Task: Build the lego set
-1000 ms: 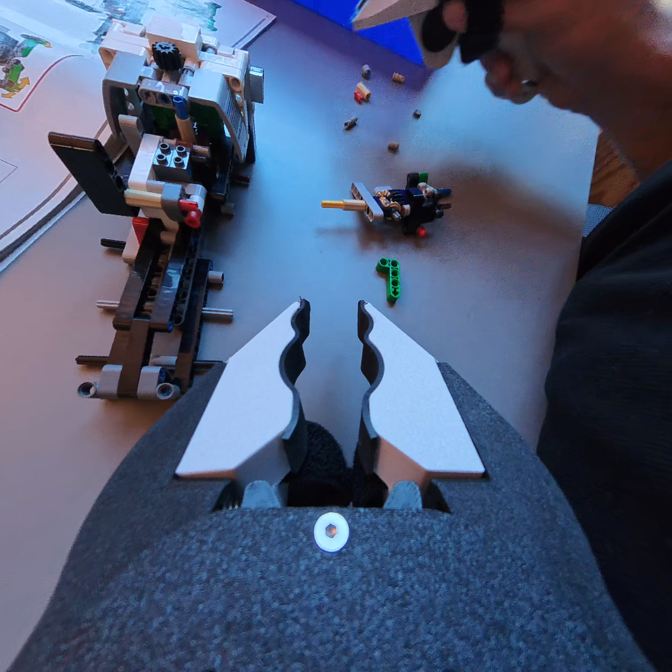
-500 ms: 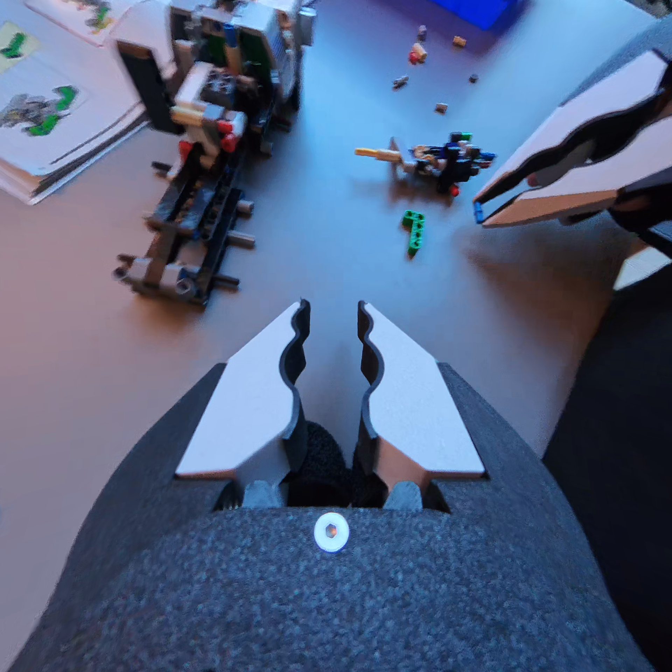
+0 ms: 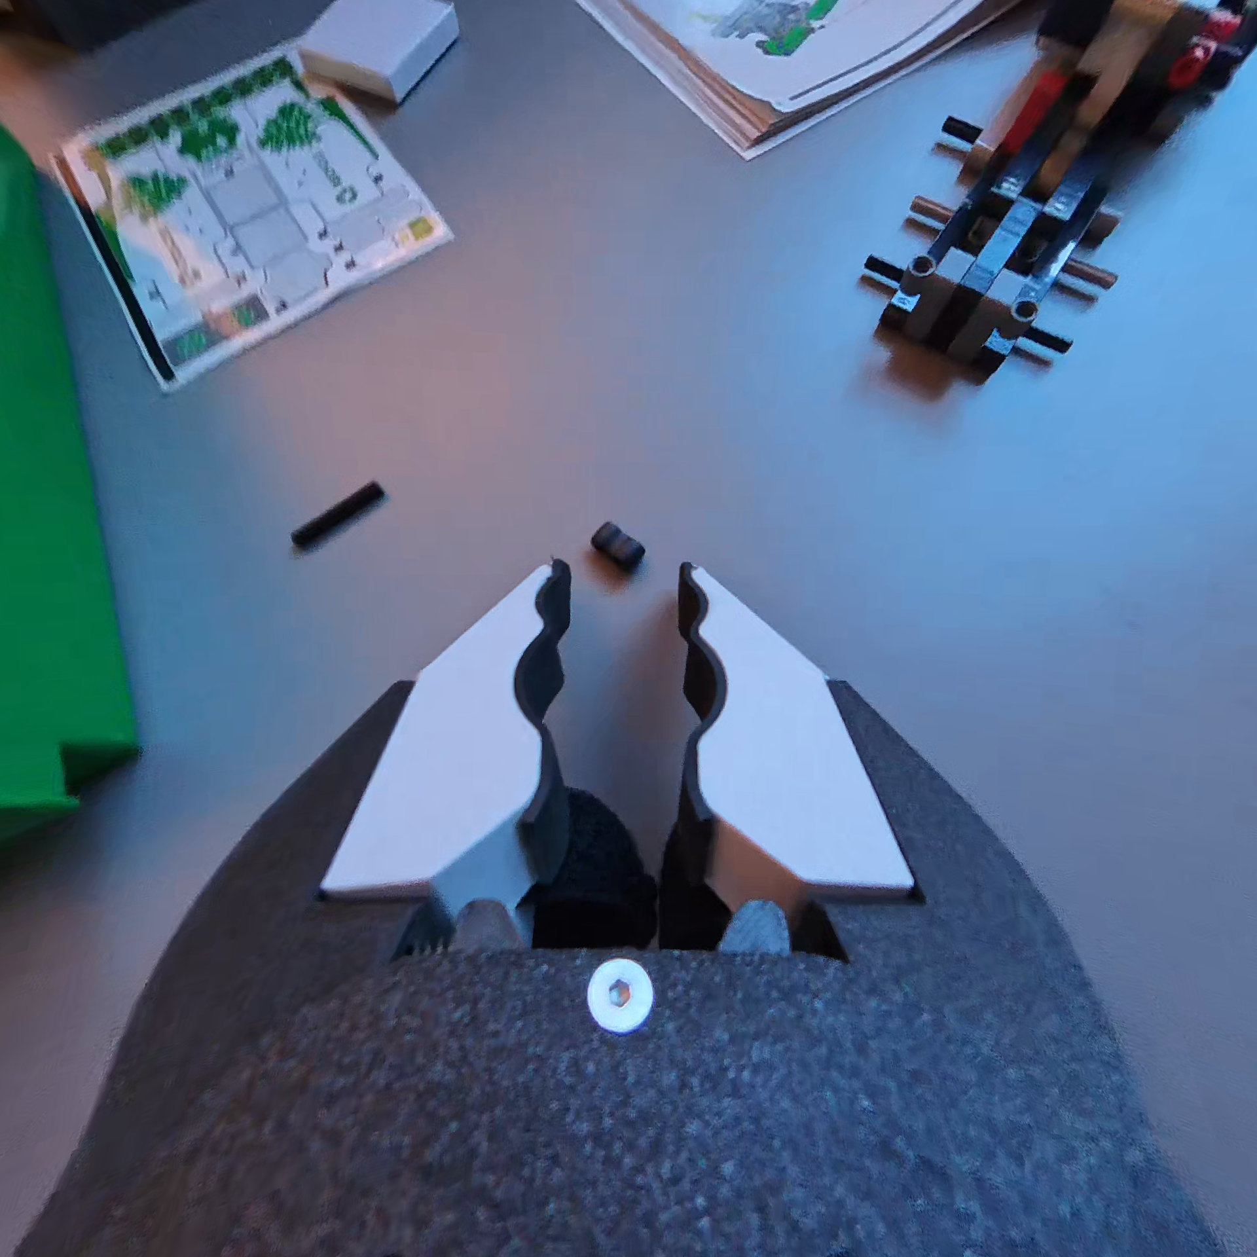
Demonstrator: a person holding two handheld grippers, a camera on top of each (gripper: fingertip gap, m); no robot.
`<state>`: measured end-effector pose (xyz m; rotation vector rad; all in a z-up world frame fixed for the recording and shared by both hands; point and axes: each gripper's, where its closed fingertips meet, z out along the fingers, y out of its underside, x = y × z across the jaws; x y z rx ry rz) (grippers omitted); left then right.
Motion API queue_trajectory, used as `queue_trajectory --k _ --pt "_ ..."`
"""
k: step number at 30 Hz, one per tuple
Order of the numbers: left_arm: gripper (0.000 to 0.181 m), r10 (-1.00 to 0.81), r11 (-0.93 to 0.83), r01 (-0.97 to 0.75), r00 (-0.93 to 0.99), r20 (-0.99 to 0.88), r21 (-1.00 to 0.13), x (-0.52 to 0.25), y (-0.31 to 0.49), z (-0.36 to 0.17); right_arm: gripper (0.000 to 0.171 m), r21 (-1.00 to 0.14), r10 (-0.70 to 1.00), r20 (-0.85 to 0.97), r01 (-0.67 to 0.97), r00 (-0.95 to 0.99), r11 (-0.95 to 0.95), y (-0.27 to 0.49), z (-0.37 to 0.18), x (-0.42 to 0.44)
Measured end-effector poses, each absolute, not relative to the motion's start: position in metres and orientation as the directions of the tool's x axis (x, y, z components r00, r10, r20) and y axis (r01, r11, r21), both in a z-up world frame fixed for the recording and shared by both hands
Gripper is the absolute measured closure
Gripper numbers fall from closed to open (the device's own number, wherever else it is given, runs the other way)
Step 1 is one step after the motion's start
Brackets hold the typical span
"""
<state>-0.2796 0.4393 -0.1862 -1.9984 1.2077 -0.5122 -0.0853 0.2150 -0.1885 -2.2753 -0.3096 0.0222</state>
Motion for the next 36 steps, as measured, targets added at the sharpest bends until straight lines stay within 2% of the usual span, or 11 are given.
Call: queue_trajectory --k 3,7,10,16,20,22,26,29,32,34,36 --pt "0.156 -0.913 -0.203 -0.641 0.397 -0.092 -0.74 -0.273 0.445 -0.188 0.154 -0.744 0.222 0.079 0.206 0.972 -0.636 0.218 -0.188 -0.086" --pt "0.155 -0.94 -0.242 -0.657 0.342 0.004 -0.714 -0.266 0.446 -0.191 0.151 -0.76 0.21 0.062 0.182 0.976 -0.623 0.218 -0.185 -0.085" --pt "0.167 -0.951 -0.231 -0.665 0.307 0.021 -0.71 -0.263 0.443 -0.191 0.15 -0.79 0.19 0.038 0.146 0.981 -0.595 0.219 -0.178 -0.085" --pt "0.168 -0.969 -0.11 -0.653 0.24 -0.066 -0.75 -0.247 0.43 -0.181 0.151 -0.853 0.157 -0.036 0.051 0.987 -0.52 0.226 -0.154 -0.083" --pt "0.168 -0.992 -0.11 -0.426 0.103 0.073 -0.898 -0.2 0.38 -0.135 0.151 -0.893 0.199 -0.106 -0.006 0.974 -0.45 0.24 -0.13 -0.088" --pt "0.168 -0.979 -0.189 -0.261 -0.024 0.202 -0.947 -0.177 0.345 -0.102 0.15 -0.92 0.256 -0.11 -0.001 0.96 -0.393 0.251 -0.115 -0.095" --pt "0.169 -0.871 -0.425 -0.041 -0.251 0.421 -0.904 -0.149 0.298 -0.053 0.148 -0.958 0.333 -0.031 0.067 0.942 -0.28 0.266 -0.086 -0.111" --pt "0.181 -0.864 -0.434 0.022 -0.295 0.409 -0.901 -0.136 0.281 -0.045 0.154 -0.957 0.396 -0.251 -0.165 0.883 -0.24 0.266 -0.061 -0.122" --pt "0.181 -0.897 -0.344 0.033 -0.307 0.318 -0.938 -0.127 0.266 -0.046 0.145 -0.841 0.491 -0.54 -0.411 0.684 -0.352 0.26 -0.049 -0.127" --pt "0.181 -0.921 -0.289 0.014 -0.276 0.274 -0.957 -0.121 0.267 -0.051 0.145 -0.795 0.489 -0.603 -0.422 0.63 -0.436 0.256 -0.061 -0.122" --pt "0.181 -0.95 -0.218 -0.07 -0.211 0.228 -0.973 -0.116 0.276 -0.068 0.147 -0.825 0.396 -0.534 -0.36 0.747 -0.435 0.252 -0.082 -0.094"
